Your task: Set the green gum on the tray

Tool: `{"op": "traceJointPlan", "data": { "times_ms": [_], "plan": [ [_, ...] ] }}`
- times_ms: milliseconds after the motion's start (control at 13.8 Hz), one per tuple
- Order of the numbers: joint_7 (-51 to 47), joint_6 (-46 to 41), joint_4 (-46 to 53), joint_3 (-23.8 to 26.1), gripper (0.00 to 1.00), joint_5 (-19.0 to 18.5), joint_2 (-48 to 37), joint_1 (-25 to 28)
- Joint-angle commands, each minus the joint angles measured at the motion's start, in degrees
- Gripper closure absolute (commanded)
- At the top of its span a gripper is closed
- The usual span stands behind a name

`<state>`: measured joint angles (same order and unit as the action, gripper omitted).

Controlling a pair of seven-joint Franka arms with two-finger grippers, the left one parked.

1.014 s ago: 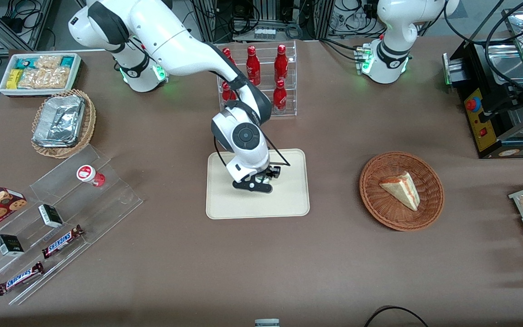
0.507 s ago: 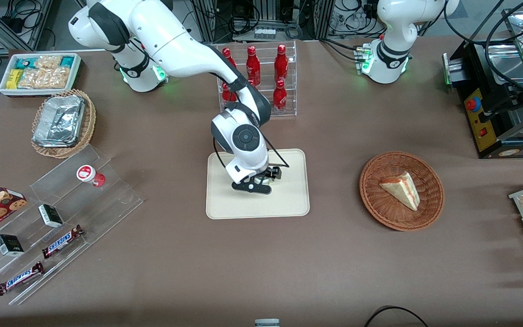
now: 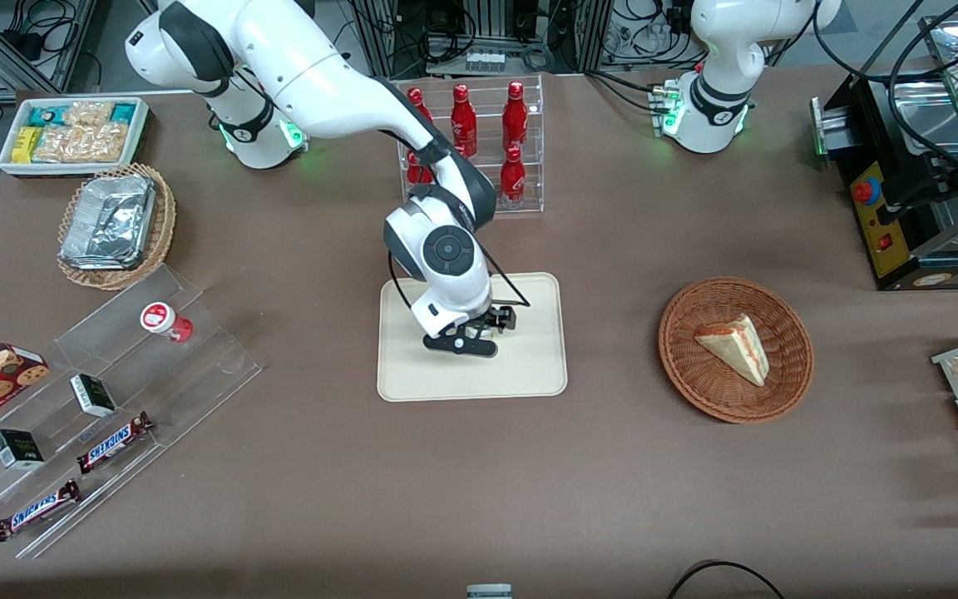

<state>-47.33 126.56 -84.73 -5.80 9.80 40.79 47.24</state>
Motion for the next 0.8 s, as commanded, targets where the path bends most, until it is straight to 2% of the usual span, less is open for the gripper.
{"op": "traceJointPlan", "data": {
  "times_ms": [0, 145, 362, 725],
  "plan": [
    [3.9, -6.0, 0.1, -0.1, 0.00, -0.9, -4.6, -0.7],
    [6.5, -11.3, 0.1, -0.7, 0.00, -0.9, -8.1, -1.9],
    [16.2, -21.5, 0.1, -0.8, 0.00, -0.8, -13.5, -6.2],
    [27.5, -29.0, -1.6, -0.8, 0.00, -0.8, -19.2, -12.8]
  ]
}}
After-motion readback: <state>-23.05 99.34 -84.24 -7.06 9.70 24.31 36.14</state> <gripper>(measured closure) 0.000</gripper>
